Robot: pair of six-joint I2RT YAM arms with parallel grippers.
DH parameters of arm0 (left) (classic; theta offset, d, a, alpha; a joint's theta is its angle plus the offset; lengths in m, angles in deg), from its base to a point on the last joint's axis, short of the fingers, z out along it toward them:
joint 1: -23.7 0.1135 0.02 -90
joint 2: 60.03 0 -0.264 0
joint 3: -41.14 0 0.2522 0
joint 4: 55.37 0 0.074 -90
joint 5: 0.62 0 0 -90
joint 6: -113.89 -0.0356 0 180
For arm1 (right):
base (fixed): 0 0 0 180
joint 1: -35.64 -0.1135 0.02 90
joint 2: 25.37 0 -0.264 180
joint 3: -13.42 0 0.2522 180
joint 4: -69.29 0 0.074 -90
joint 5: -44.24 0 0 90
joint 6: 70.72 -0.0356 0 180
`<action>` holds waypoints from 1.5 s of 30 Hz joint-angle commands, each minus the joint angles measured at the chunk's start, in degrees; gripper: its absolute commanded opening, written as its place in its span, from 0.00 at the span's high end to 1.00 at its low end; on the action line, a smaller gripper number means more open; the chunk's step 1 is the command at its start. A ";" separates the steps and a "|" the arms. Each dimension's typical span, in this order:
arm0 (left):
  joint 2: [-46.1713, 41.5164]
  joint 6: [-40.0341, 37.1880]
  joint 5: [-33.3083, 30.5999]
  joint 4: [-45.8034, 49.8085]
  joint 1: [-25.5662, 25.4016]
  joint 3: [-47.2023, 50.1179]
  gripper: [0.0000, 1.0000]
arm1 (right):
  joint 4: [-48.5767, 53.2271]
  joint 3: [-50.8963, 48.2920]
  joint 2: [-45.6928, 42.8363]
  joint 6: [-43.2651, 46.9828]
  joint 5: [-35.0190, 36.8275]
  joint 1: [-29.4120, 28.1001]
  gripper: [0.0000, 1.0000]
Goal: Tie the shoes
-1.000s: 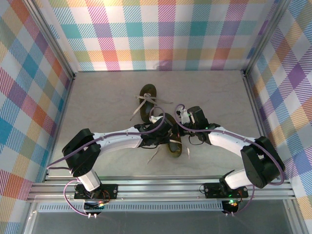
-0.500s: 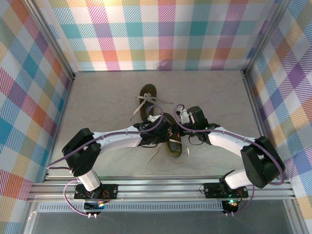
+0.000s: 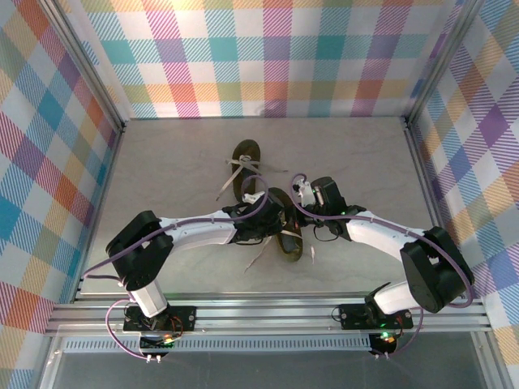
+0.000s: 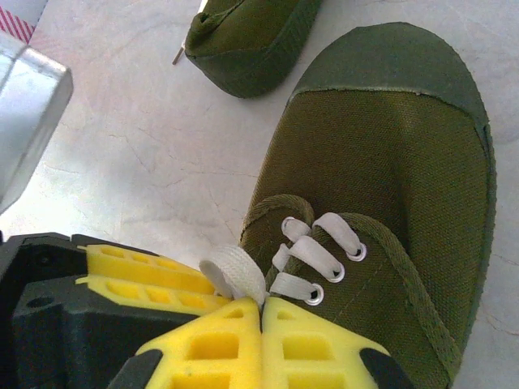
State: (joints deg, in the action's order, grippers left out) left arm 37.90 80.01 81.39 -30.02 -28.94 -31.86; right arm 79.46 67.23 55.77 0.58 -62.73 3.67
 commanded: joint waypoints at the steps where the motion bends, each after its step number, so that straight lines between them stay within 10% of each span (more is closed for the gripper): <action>1: 1.20 2.81 1.35 -2.01 0.79 0.60 0.72 | -0.40 -0.39 -1.43 -0.10 -0.43 -0.55 1.00; 23: -5.35 -1.81 -1.08 -0.39 0.70 2.22 1.00 | 4.13 0.95 -2.22 1.31 6.80 -0.64 1.00; 45: -9.57 -13.03 6.44 -8.93 4.93 10.05 0.94 | 6.67 2.34 -2.18 3.91 6.16 -0.60 1.00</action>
State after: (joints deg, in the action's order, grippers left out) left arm 27.67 67.53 88.32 -39.96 -24.88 -20.87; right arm 86.14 68.54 54.70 3.48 -55.74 2.93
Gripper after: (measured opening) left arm 0.057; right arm 0.045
